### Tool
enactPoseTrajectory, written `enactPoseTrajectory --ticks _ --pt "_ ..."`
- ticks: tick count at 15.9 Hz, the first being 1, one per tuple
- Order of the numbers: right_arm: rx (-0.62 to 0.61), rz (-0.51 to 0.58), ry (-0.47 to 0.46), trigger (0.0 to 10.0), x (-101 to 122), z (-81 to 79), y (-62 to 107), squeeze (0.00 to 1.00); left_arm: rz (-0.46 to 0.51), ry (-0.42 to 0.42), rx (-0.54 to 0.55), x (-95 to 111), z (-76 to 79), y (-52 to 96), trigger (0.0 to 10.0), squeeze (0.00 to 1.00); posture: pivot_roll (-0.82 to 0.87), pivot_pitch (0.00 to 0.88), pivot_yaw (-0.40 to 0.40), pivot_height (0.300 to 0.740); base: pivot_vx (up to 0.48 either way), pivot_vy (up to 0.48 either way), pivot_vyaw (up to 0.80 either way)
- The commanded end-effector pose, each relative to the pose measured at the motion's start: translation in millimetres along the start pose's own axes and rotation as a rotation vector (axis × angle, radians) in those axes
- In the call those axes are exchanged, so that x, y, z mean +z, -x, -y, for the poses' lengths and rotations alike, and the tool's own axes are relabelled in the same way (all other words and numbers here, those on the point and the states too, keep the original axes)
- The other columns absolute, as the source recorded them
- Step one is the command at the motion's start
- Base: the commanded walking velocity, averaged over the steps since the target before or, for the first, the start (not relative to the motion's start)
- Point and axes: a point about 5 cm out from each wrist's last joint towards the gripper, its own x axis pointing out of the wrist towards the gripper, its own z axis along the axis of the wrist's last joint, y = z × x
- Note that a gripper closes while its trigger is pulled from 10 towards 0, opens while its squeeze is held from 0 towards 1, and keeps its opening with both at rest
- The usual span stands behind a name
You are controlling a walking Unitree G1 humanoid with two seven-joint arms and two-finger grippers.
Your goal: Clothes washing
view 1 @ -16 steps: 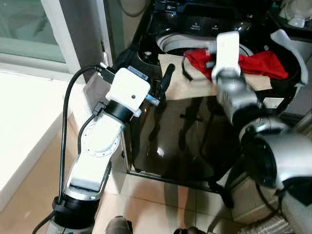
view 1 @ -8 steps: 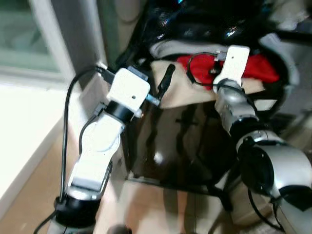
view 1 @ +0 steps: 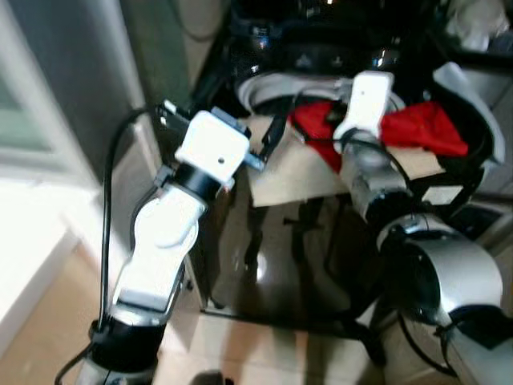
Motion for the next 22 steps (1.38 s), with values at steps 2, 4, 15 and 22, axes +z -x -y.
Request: enactPoseTrajectory --ticks 2,4,15,22 --pt "0.014 -0.002 -0.025 10.0 24.0 3.5 -4.3 0.0 0.017 -0.003 -0.001 5.0 1.8 -0.9 10.0 0.0 0.1 0.009 -0.046 0.731 0.0 0.0 0.0" --pt "0.081 -0.015 -0.038 10.0 32.1 -3.2 -2.0 0.0 0.005 -0.009 0.012 5.2 -1.3 2.9 10.0 0.01 0.11 0.02 -0.049 0.731 0.0 0.0 0.0" --pt "0.074 -0.325 0.122 10.0 -40.6 28.2 9.5 0.0 -0.008 -0.02 0.016 6.3 -3.5 3.7 10.0 0.02 0.11 0.03 -0.058 0.731 0.0 0.0 0.0" --pt "0.086 -0.335 0.184 10.0 -45.5 5.2 8.6 0.0 -0.018 -0.018 0.01 6.2 -3.6 5.2 10.0 0.02 0.14 0.029 -0.055 0.731 0.0 0.0 0.0"
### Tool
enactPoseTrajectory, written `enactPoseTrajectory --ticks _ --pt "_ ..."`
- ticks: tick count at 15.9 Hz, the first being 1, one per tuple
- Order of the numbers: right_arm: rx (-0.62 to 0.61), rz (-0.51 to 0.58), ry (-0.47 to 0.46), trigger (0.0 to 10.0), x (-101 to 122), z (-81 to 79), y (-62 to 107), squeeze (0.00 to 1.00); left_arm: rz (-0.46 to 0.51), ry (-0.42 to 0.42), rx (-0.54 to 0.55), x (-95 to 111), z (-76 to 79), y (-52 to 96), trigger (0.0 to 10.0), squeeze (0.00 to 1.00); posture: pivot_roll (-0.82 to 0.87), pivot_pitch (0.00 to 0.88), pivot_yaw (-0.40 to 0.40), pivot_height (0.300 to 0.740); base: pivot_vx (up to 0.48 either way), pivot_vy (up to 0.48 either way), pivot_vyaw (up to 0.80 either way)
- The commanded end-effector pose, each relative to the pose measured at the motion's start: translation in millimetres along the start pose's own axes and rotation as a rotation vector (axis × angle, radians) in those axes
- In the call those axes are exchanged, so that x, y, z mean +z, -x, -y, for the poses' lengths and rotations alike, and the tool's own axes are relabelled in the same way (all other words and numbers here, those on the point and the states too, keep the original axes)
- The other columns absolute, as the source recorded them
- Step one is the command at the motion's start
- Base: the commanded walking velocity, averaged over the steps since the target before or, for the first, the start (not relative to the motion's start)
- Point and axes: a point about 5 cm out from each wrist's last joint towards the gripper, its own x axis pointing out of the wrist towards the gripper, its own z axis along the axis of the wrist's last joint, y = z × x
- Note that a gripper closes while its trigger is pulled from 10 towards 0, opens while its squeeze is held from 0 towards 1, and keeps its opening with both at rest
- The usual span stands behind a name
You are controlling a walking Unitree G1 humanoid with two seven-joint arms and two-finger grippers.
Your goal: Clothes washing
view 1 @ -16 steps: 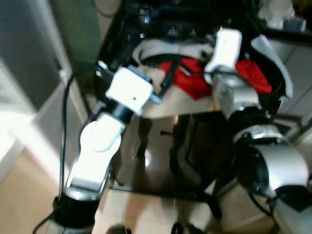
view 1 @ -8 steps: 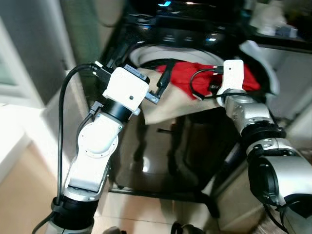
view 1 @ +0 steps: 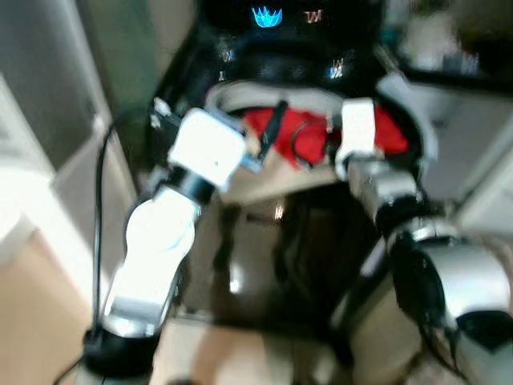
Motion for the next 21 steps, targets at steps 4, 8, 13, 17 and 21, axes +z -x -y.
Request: enactPoseTrajectory --ticks 4,8,13,17,21 --pt "0.051 0.033 0.08 10.0 25.2 -14.9 0.3 0.0 0.006 -0.003 -0.019 2.3 0.9 -3.7 10.0 0.01 0.14 0.025 -0.057 0.731 0.0 0.0 0.0" --pt "-0.09 0.429 0.07 10.0 102.4 4.0 14.2 0.0 0.003 -0.003 0.008 1.4 1.8 -4.4 10.0 0.01 0.12 0.023 -0.067 0.731 0.0 0.0 0.0" --pt "-0.155 0.542 0.009 10.0 106.5 15.8 19.0 0.0 -0.001 0.008 -0.015 -0.8 4.0 -5.2 10.0 0.01 0.1 0.025 -0.037 0.731 0.0 0.0 0.0" --pt "-0.219 0.654 -0.044 10.0 71.7 25.9 23.2 0.0 -0.02 -0.014 -0.029 -4.9 3.1 -5.7 10.0 0.0 0.08 0.026 -0.018 0.731 0.0 0.0 0.0" --pt "-0.203 0.75 -0.006 10.0 16.5 31.3 49.8 0.0 -0.102 -0.065 0.069 -18.9 -4.9 -3.3 10.0 0.0 0.05 0.019 -0.024 0.731 0.0 0.0 0.0"
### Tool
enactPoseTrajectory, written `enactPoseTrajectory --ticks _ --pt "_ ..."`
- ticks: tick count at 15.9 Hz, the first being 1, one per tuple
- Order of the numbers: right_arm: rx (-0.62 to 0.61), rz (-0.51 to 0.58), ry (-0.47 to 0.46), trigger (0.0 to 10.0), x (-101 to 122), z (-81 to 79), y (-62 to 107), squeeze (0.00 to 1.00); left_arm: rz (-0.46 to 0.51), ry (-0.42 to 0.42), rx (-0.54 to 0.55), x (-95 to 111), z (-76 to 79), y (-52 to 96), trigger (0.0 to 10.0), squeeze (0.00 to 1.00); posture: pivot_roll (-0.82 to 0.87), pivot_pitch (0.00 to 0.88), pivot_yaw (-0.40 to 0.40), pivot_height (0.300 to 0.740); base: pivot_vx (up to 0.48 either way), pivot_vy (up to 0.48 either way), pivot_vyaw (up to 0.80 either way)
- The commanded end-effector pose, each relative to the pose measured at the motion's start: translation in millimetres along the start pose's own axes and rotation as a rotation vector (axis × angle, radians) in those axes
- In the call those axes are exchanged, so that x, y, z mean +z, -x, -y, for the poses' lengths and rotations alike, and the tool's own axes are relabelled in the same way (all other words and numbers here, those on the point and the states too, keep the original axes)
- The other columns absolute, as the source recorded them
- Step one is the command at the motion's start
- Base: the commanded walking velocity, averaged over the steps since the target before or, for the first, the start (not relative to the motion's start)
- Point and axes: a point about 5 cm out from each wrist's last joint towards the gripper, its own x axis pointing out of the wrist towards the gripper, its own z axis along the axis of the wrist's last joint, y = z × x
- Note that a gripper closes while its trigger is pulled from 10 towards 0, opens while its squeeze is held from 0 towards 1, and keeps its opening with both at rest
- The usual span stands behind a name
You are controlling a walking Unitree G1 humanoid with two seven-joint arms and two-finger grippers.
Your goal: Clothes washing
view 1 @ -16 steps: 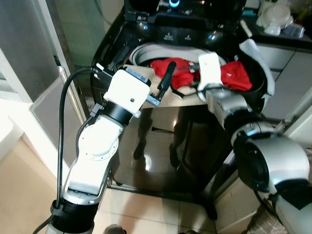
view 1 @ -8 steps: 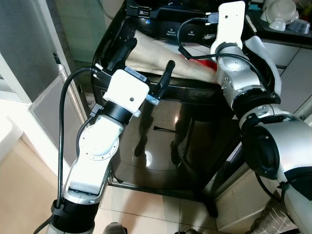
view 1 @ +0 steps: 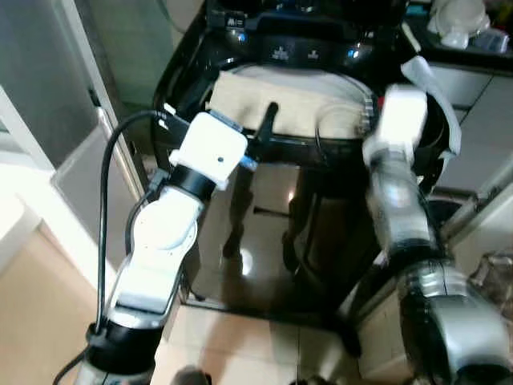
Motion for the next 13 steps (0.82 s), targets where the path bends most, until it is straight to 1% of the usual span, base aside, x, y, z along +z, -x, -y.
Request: enactPoseTrajectory --ticks 1,2,3,4,5,6,8,9,11,12,13 --pt "0.028 0.171 0.019 10.0 30.5 -1.2 0.2 0.0 -0.025 -0.005 0.029 -4.0 -2.2 -0.3 10.0 0.0 0.05 0.019 -0.024 0.731 0.0 0.0 0.0" --pt "0.065 0.281 0.056 10.0 41.8 -0.2 21.9 0.0 -0.05 0.0 0.06 -8.4 -3.3 -0.5 10.0 0.0 0.03 0.014 -0.025 0.731 0.0 0.0 0.0" --pt "0.089 0.317 0.076 10.0 46.2 0.9 34.8 0.0 -0.054 0.005 0.062 -9.9 -1.6 -1.2 10.0 0.0 0.02 0.013 -0.024 0.731 0.0 0.0 0.0" --pt "0.112 0.293 0.102 10.0 40.0 0.4 40.7 0.0 -0.056 0.025 0.056 -11.1 1.1 -2.1 10.0 0.0 0.01 0.009 -0.023 0.731 0.0 0.0 0.0" --pt "0.105 0.243 0.101 10.0 32.9 1.2 40.5 0.0 -0.07 0.037 0.069 -12.8 1.9 -3.9 10.0 0.0 0.01 0.009 -0.019 0.731 -0.259 0.0 0.0" --pt "0.102 0.219 0.098 10.0 30.4 1.1 39.8 0.0 -0.083 0.049 0.079 -14.3 1.6 -5.2 10.0 0.0 0.0 0.009 -0.018 0.731 -0.259 0.0 0.0" --pt "0.127 0.176 0.08 10.0 26.5 -6.5 35.4 0.0 -0.084 0.087 0.081 -14.0 1.6 -6.1 10.0 0.0 0.01 0.009 -0.016 0.731 -0.439 0.0 0.0" --pt "0.134 0.166 0.081 10.0 26.5 -7.5 35.6 0.0 -0.085 0.091 0.084 -14.1 1.6 -6.2 10.0 0.0 0.01 0.009 -0.016 0.731 -0.446 0.0 0.0" --pt "0.156 0.097 0.067 10.0 20.6 -13.2 26.4 0.0 -0.064 0.096 0.096 -11.6 1.2 -6.4 10.0 0.0 0.02 0.01 -0.017 0.731 -0.429 0.0 0.0" --pt "0.168 0.082 0.064 10.0 19.7 -15.7 23.8 0.0 -0.068 0.092 0.106 -12.2 0.0 -6.1 10.0 0.0 0.02 0.01 -0.016 0.731 0.0 0.0 0.0" --pt "0.186 0.076 0.06 10.0 19.8 -18.9 21.7 0.0 -0.064 0.094 0.101 -12.2 -0.3 -5.6 10.0 0.0 0.03 0.011 -0.018 0.731 0.0 0.0 -0.72"
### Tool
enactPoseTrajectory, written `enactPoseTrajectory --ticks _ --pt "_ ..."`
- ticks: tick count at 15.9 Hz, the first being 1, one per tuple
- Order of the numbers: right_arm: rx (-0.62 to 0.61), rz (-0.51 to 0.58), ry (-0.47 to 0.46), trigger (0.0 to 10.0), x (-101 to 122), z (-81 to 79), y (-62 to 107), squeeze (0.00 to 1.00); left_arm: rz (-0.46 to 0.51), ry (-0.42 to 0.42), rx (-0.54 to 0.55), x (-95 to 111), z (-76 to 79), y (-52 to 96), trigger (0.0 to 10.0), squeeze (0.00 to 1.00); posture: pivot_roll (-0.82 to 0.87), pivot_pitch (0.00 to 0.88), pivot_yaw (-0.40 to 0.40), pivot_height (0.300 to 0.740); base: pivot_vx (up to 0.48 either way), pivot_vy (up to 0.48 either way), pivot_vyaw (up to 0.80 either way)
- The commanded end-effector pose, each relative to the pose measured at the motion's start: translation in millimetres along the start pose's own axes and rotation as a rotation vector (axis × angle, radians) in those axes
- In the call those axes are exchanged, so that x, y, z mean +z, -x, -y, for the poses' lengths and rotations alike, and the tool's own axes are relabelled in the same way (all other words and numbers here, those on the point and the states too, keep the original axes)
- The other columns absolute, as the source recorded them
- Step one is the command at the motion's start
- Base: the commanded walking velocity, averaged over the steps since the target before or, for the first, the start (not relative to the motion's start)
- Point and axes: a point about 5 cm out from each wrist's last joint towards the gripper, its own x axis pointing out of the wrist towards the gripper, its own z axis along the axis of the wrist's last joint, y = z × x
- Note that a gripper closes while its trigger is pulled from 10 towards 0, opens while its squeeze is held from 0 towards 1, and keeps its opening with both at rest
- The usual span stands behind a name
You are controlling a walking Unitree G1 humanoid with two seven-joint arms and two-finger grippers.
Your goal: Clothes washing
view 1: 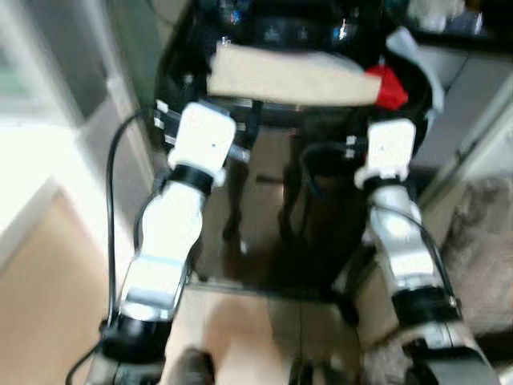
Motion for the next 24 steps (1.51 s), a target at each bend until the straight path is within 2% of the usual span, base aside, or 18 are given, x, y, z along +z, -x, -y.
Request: enactPoseTrajectory --ticks 1,3,9,12,17,18,21,24 --pt "0.035 0.006 -0.01 10.0 4.7 -6.1 -7.2 0.0 0.004 0.004 0.012 1.0 -1.9 0.8 10.0 0.0 0.03 0.011 -0.018 0.731 0.0 0.0 -0.63" --pt "0.044 0.0 -0.008 10.0 2.9 -8.3 -6.9 0.0 0.006 -0.027 0.005 0.6 -2.0 1.2 10.0 0.0 0.03 0.014 -0.018 0.731 0.0 0.0 -0.61" --pt "0.057 -0.028 -0.009 10.0 -4.0 -11.2 -6.3 0.0 0.005 -0.023 -0.006 -0.3 -1.6 0.4 10.0 0.0 0.02 0.016 -0.012 0.731 0.0 0.0 -0.58" --pt "0.08 -0.002 -0.012 10.0 3.1 -13.2 -14.4 0.0 0.038 0.006 -0.012 3.5 -1.2 0.5 10.0 0.0 0.02 0.017 -0.015 0.731 0.414 0.0 0.0" --pt "0.096 0.013 -0.022 10.0 8.0 -12.4 -25.5 0.0 0.04 0.025 0.023 4.8 -2.5 0.5 10.0 0.01 0.03 0.015 -0.024 0.731 0.427 0.105 0.0" --pt "0.109 0.014 -0.066 10.0 9.8 -14.1 -28.1 0.0 0.044 0.031 0.03 5.7 -2.9 0.6 10.0 0.02 0.03 0.017 -0.025 0.731 0.3 0.375 0.0" --pt "0.191 0.056 -0.067 10.0 24.5 -29.2 -35.1 0.0 0.067 0.043 0.034 9.6 0.4 1.6 10.0 0.0 0.04 0.014 -0.026 0.731 0.0 0.313 0.38" --pt "0.194 0.061 -0.082 10.0 24.7 -31.6 -34.8 0.0 0.069 0.015 0.033 10.0 0.4 0.9 10.0 0.0 0.04 0.012 -0.028 0.731 0.0 0.0 0.2"
